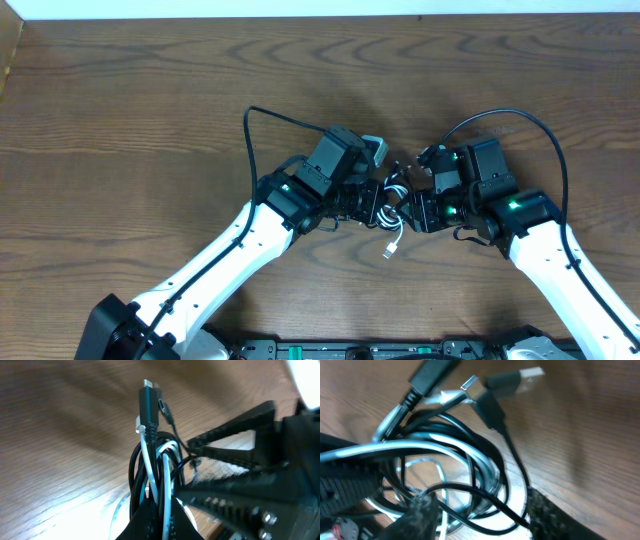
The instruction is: Untangle cables
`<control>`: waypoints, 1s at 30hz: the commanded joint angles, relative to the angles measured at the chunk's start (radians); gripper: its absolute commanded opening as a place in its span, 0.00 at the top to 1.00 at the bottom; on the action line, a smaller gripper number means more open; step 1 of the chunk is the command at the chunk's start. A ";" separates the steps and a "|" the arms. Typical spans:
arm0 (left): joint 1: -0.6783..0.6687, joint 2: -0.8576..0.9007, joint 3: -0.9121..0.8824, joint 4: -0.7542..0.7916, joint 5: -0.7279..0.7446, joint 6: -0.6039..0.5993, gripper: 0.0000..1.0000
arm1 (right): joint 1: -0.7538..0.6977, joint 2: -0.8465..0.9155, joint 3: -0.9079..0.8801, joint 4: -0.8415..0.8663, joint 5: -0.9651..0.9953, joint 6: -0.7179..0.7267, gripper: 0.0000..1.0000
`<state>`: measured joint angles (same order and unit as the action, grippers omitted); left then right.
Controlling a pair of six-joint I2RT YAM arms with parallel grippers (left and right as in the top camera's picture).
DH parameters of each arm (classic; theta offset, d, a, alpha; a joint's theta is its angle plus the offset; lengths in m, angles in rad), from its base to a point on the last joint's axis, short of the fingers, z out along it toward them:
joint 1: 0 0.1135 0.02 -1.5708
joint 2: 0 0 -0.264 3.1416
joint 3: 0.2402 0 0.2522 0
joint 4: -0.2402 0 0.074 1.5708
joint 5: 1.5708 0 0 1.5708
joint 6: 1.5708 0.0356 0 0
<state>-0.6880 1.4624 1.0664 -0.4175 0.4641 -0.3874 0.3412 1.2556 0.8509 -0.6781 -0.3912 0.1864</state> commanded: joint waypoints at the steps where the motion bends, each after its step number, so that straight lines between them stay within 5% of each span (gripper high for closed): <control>1: 0.003 -0.013 0.019 0.032 0.100 0.009 0.93 | -0.006 0.002 0.002 0.010 -0.002 -0.012 0.42; 4: 0.003 -0.013 0.019 0.085 0.188 0.009 0.92 | -0.006 0.013 -0.006 0.016 0.078 -0.010 0.46; 10: 0.004 -0.013 0.019 0.103 0.228 0.010 0.93 | -0.006 0.075 -0.031 0.028 0.267 0.094 0.99; 20: 0.061 -0.028 0.019 -0.129 0.005 0.102 0.93 | -0.007 0.128 -0.039 0.006 0.416 0.296 0.99; 28: 0.266 -0.127 0.019 -0.079 0.007 0.086 0.92 | -0.007 0.128 -0.039 -0.002 0.317 0.270 0.99; 30: 0.285 -0.138 0.019 -0.060 0.063 0.076 0.72 | -0.007 0.128 -0.039 0.015 0.242 0.240 0.99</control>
<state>-0.4229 1.3510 1.0668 -0.4889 0.4900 -0.3069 0.3367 1.3838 0.8165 -0.6773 -0.0574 0.4503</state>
